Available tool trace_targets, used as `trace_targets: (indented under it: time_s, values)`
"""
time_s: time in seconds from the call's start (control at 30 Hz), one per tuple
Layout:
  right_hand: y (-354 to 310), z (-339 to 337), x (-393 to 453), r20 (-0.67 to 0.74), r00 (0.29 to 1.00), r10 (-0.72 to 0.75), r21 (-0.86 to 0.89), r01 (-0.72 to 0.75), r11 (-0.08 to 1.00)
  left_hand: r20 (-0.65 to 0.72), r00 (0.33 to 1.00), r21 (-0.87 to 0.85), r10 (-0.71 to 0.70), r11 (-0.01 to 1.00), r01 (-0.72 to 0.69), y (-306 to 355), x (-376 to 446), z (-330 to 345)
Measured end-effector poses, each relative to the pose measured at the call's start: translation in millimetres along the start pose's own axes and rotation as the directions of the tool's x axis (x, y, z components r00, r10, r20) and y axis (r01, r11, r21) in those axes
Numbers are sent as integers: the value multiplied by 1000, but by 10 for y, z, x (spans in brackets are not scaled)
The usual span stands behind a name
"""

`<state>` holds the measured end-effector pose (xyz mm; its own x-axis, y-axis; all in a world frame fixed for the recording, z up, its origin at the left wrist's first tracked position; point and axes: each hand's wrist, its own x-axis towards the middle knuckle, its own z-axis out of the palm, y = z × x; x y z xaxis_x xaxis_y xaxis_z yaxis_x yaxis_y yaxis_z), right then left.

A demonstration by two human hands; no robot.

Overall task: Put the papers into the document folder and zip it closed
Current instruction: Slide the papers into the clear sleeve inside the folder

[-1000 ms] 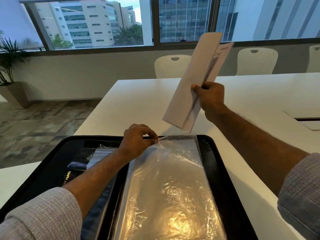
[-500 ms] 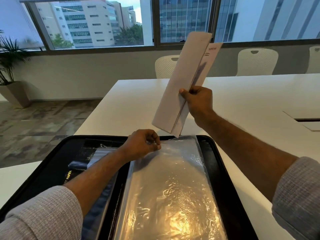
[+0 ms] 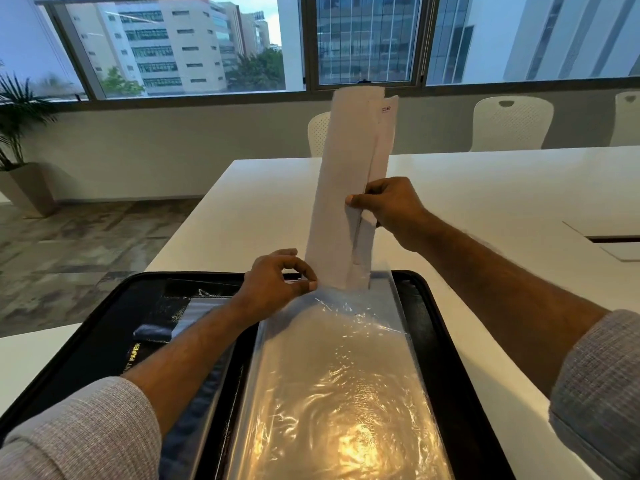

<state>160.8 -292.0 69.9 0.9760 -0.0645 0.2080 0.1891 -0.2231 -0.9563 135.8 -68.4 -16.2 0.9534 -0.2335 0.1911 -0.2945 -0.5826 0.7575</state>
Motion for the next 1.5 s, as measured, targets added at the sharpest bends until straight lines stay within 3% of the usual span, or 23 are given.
trace_targets:
  time_s: [0.13,0.3,0.5,0.67,0.87,1.1,1.3,1.4,1.5]
  values:
    - [-13,-4,-9,155,987,47,-104,-31,994,39,999,-162,36,986,-29,18,17,-36]
    - [-29,34,-8,208,971,118,-129,-93,987,59,998,-295,10,956,8,19,31,-64]
    - [-9,51,-33,259,946,192,-267,-121,956,96,991,-559,-94,819,132,145,76,-114]
    - [60,-61,-109,378,897,231,-243,-145,959,43,963,-672,-267,705,226,290,179,-173]
    - [161,-173,-157,361,898,253,-228,-178,957,103,927,-550,-360,756,355,282,198,-209]
    - [292,-183,-187,282,915,288,-200,-238,951,20,879,-388,-477,806,447,88,205,-259]
    - [415,-194,-218,279,905,320,-118,-298,947,171,884,-245,-435,850,466,-28,219,-363]
    - [486,-199,-238,281,907,314,-91,-300,949,35,931,38,-363,931,362,-97,210,-336]
    - [542,-189,-257,247,918,311,-77,-302,950,-115,978,328,-172,923,201,-89,175,-260]
